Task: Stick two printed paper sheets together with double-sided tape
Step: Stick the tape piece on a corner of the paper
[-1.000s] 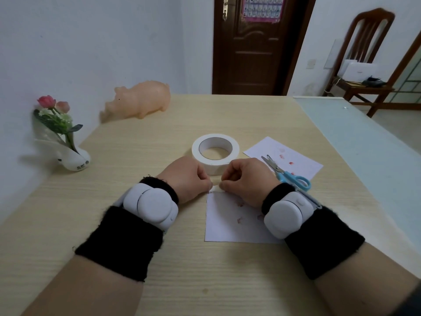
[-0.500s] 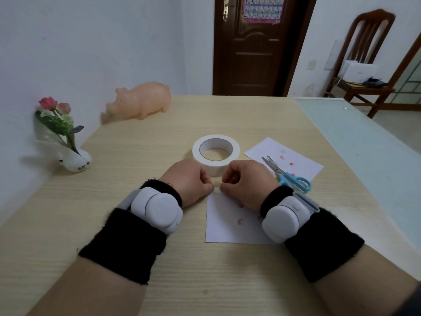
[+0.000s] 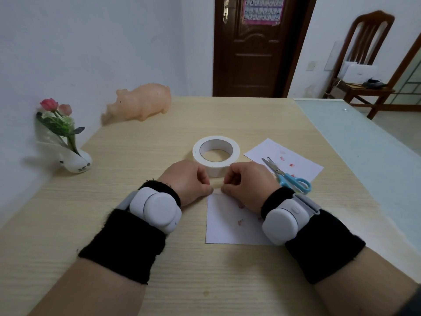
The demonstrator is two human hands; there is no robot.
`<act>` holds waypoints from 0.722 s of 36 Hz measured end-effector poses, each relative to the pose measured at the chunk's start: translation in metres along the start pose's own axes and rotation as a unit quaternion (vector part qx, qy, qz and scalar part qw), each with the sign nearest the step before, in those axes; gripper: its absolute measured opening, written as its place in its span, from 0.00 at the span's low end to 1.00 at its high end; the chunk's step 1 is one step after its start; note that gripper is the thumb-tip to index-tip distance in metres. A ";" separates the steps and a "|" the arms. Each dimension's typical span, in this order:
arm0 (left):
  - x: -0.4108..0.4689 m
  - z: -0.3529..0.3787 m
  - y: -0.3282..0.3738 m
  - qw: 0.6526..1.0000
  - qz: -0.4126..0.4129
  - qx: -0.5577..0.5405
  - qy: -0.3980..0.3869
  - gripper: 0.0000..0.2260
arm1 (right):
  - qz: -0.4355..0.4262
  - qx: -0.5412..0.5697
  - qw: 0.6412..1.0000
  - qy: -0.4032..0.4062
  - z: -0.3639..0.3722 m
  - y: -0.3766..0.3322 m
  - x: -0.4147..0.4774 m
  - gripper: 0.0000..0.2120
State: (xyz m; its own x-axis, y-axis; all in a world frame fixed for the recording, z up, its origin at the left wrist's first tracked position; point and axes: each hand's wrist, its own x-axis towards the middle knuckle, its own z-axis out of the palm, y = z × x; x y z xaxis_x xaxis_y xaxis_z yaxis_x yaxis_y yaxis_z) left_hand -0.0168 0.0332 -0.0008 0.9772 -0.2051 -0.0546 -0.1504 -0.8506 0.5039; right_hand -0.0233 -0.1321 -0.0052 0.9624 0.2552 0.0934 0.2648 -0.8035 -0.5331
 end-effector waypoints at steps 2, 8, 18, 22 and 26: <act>0.000 0.000 0.000 1.000 -0.001 -0.001 -0.002 0.08 | -0.003 -0.001 1.000 0.000 0.000 0.000 0.000 0.03; -0.001 -0.001 -0.001 1.000 -0.006 -0.006 -0.005 0.07 | 0.003 0.013 1.000 -0.004 -0.002 0.004 0.001 0.03; 0.000 -0.001 -0.001 1.000 -0.010 0.000 -0.004 0.07 | -0.051 0.018 0.998 -0.016 -0.005 -0.002 -0.002 0.06; 0.000 0.000 -0.002 1.000 -0.008 -0.002 -0.004 0.07 | -0.091 -0.052 0.993 -0.055 -0.003 -0.005 -0.005 0.09; 0.000 -0.001 -0.003 1.000 -0.006 -0.008 -0.005 0.07 | -0.088 -0.061 0.992 -0.069 -0.008 -0.004 -0.009 0.11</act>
State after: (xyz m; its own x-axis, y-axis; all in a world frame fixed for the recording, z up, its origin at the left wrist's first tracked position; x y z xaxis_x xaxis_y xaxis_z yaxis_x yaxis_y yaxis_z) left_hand -0.0161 0.0363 -0.0016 0.9776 -0.1989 -0.0695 -0.1351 -0.8449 0.5175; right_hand -0.0325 -0.1354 0.0025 0.8852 0.4618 0.0562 0.4419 -0.7970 -0.4117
